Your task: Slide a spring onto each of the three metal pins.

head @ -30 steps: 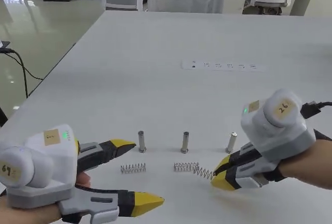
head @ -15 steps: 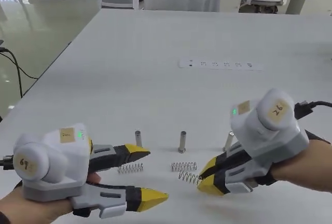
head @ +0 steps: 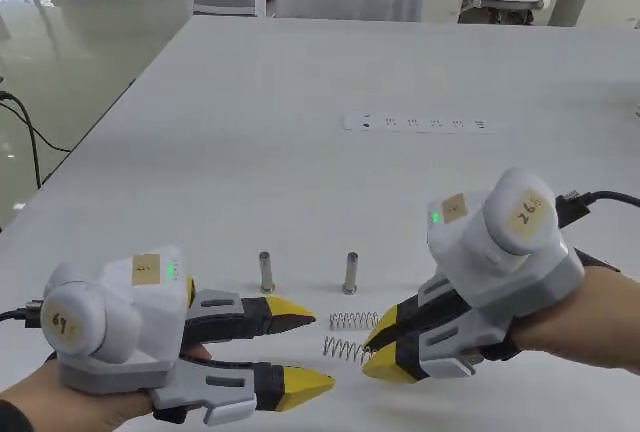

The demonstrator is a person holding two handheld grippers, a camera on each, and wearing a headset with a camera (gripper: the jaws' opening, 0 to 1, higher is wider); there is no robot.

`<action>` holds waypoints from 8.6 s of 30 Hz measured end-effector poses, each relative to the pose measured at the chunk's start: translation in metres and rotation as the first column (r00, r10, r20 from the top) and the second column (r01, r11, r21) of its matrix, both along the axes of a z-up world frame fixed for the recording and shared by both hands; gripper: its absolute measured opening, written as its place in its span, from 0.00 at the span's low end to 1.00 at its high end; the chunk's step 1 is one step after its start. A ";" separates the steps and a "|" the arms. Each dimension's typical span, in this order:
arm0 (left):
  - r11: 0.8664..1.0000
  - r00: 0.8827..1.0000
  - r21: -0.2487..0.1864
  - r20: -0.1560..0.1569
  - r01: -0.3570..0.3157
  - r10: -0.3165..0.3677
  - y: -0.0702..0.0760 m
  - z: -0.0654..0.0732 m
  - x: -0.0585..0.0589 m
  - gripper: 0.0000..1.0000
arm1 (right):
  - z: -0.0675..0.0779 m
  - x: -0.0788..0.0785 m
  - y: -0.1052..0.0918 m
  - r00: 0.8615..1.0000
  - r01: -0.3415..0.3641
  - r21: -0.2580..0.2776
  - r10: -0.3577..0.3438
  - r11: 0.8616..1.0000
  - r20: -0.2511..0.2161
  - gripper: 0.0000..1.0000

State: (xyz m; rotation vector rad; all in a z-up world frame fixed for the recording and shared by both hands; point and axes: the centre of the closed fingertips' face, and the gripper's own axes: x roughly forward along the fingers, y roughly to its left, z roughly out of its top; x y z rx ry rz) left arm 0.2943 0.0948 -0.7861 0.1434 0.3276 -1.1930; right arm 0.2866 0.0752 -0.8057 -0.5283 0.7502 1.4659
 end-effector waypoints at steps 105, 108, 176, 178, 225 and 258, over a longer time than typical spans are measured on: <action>0.998 0.998 -0.018 -0.038 0.057 -0.057 -0.010 0.000 -0.017 0.05 | 0.032 -0.018 0.027 0.988 -0.149 0.008 0.149 0.989 0.034 0.08; 0.999 0.998 -0.020 -0.042 0.049 -0.050 -0.009 -0.001 -0.017 0.08 | 0.034 -0.013 0.025 0.990 -0.135 0.010 0.135 0.991 0.038 0.08; 0.947 0.950 -0.078 -0.052 -0.312 0.309 0.061 -0.002 0.016 0.77 | 0.040 0.119 -0.095 0.967 0.206 -0.241 -0.160 0.948 0.198 0.08; 0.946 0.949 -0.080 -0.050 -0.314 0.311 0.061 -0.001 0.017 0.77 | 0.036 0.120 -0.095 0.969 0.202 -0.255 -0.155 0.946 0.193 0.08; 0.943 0.946 -0.082 -0.055 -0.322 0.318 0.067 -0.008 0.022 0.74 | -0.026 0.128 -0.092 0.981 0.172 -0.373 -0.126 0.912 0.145 0.08; 0.944 0.947 -0.079 -0.053 -0.320 0.316 0.063 -0.004 0.019 0.73 | -0.037 0.128 -0.091 0.979 0.184 -0.365 -0.138 0.913 0.149 0.19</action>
